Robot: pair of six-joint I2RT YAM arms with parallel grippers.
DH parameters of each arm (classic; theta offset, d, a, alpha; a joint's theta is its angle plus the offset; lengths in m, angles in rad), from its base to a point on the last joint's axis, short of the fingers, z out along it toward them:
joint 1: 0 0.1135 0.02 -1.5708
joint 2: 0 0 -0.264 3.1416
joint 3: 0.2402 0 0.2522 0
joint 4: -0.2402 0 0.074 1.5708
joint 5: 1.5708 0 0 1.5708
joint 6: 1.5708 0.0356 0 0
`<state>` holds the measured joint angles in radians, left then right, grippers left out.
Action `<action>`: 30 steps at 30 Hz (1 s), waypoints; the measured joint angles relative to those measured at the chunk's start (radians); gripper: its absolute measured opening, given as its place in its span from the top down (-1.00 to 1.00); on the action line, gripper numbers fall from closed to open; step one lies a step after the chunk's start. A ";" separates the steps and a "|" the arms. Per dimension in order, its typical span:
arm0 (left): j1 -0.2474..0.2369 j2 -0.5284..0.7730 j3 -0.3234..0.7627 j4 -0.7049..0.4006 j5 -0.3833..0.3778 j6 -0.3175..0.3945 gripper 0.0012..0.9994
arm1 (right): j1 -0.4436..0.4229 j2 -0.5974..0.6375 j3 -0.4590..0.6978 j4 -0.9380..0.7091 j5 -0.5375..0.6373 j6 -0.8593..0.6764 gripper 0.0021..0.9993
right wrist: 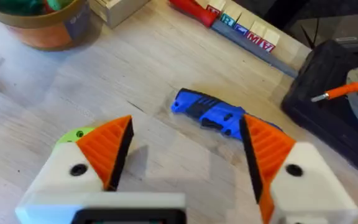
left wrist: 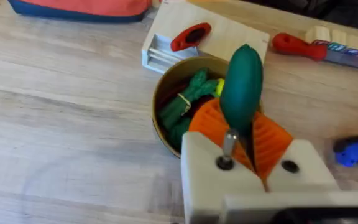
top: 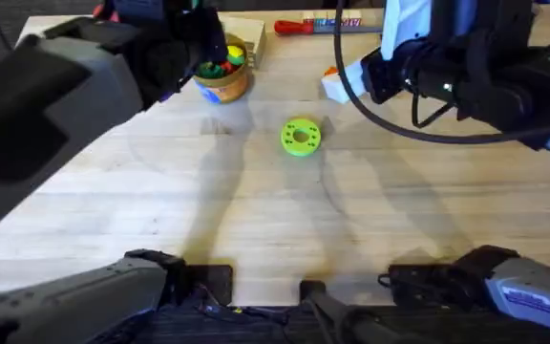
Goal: Pick up the gripper from the table and insert it into the empty holder that is missing its gripper. Then pick up a screw, insert it into the mounting hole, and use the screwdriver to tighten it. Finally, clean up the table by picking up the vegetable and placing it into the bucket.
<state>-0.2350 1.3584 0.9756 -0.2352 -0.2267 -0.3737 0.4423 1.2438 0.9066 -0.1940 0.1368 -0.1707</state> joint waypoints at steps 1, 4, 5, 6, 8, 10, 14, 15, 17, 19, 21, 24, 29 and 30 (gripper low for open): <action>0.004 0.026 0.000 0.014 -0.003 0.000 0.95 | 0.000 0.000 0.000 0.000 0.000 0.000 -0.98; 0.016 0.102 0.000 0.046 -0.007 0.000 0.95 | 0.000 0.000 0.000 0.000 0.000 0.000 -0.98; 0.019 0.122 0.000 0.052 -0.007 0.000 0.95 | 0.000 0.000 0.000 0.000 0.000 0.000 -0.98; 0.022 0.138 0.000 0.057 -0.007 0.000 0.95 | 0.000 0.000 0.000 0.000 0.000 0.000 -0.98; 0.026 0.161 0.000 0.061 -0.008 0.000 0.95 | 0.000 0.000 0.000 0.000 0.000 0.000 -0.98; 0.026 0.167 0.000 0.061 -0.008 0.000 0.92 | 0.000 0.000 0.000 0.000 0.000 0.000 -0.98; 0.026 0.166 0.000 0.068 -0.010 0.003 -0.22 | 0.000 0.000 0.000 0.000 0.000 0.000 -0.98; 0.026 0.165 0.000 0.067 -0.010 0.003 -0.52 | 0.000 0.000 0.000 0.000 0.000 0.000 -0.98; 0.026 0.165 0.000 0.063 -0.010 0.000 -0.94 | 0.000 0.000 0.000 0.000 0.000 0.008 -0.98; 0.026 0.154 0.000 0.046 -0.010 0.001 -0.97 | 0.000 -0.002 0.000 -0.009 0.000 0.029 -0.98; 0.025 0.126 0.000 0.026 -0.010 0.013 -0.98 | 0.000 -0.016 0.000 -0.044 -0.001 0.053 -0.98; 0.012 0.028 0.000 -0.028 -0.007 0.067 -0.98 | 0.000 -0.070 0.007 -0.147 -0.003 0.076 -0.98; -0.073 -0.227 0.000 -0.213 0.105 0.303 -0.98 | 0.000 -0.213 0.031 -0.301 -0.003 0.094 -0.98; -0.098 -0.281 0.001 -0.277 0.145 0.365 -0.98 | 0.000 -0.245 0.034 -0.324 -0.003 0.096 -0.98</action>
<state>-0.3333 1.0775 0.9764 -0.5122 -0.0818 -0.0083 0.4423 0.9993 0.9408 -0.5181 0.1333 -0.0745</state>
